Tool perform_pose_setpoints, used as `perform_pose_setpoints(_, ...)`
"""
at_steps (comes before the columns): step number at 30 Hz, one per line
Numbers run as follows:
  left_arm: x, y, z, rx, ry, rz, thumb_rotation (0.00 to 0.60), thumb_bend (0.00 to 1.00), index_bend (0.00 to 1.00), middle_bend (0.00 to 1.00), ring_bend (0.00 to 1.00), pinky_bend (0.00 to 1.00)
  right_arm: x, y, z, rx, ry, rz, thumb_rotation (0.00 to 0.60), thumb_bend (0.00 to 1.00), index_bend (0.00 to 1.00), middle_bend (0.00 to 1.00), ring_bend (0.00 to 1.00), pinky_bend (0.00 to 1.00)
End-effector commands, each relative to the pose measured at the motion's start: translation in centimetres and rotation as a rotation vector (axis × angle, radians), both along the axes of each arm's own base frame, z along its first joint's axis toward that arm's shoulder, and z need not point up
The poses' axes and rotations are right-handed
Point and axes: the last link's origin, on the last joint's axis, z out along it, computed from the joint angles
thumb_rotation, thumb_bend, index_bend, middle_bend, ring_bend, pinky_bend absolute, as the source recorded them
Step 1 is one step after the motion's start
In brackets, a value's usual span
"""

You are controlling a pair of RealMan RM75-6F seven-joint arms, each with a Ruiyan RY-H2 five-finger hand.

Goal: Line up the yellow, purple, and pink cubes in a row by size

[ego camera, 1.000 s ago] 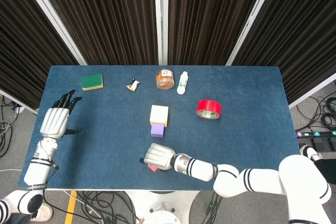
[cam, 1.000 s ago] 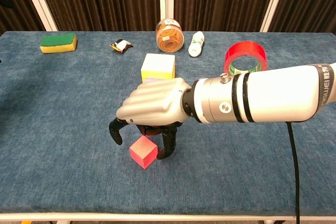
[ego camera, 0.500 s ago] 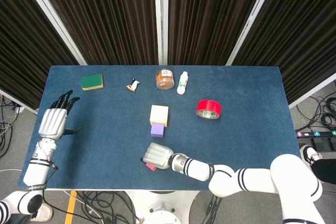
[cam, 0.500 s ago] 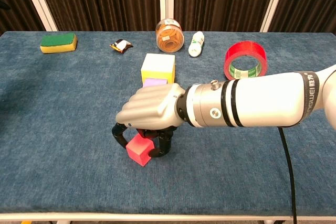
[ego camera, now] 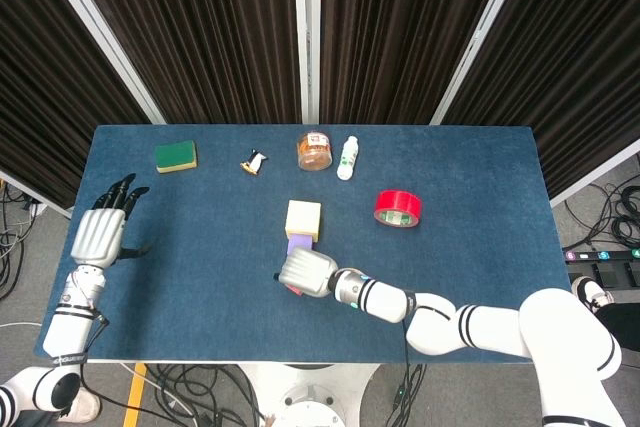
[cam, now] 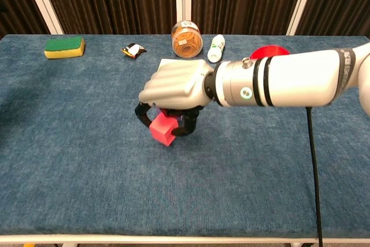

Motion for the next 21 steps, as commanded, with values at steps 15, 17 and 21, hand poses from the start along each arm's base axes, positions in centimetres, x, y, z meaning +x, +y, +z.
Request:
perform_pose_setpoints(15,-0.3,-0.1,0.0,-0.005,-0.006,0.021,0.6,0.04,0.2,0.07,0.09,0.21,-1.3,-2.6,-1.1,-0.02,-0.023,0.118,0.6,0.3,0.54,0.94,0.96,1.0)
perform_pose_setpoints(17,-0.3,-0.1,0.0,-0.006,-0.008,0.022,0.6,0.04,0.2,0.07,0.09,0.21,-1.2,-2.8,-1.2,-0.021,-0.026,0.12,0.6,0.3,0.53,0.94,0.96,1.0)
perform_pose_setpoints(21,-0.3,-0.2,0.0,-0.006,-0.013,0.025,0.6,0.04,0.2,0.07,0.09,0.21,-1.1,-3.0,-1.4,-0.026,-0.014,0.128,0.6,0.3,0.52,0.94,0.96,1.0)
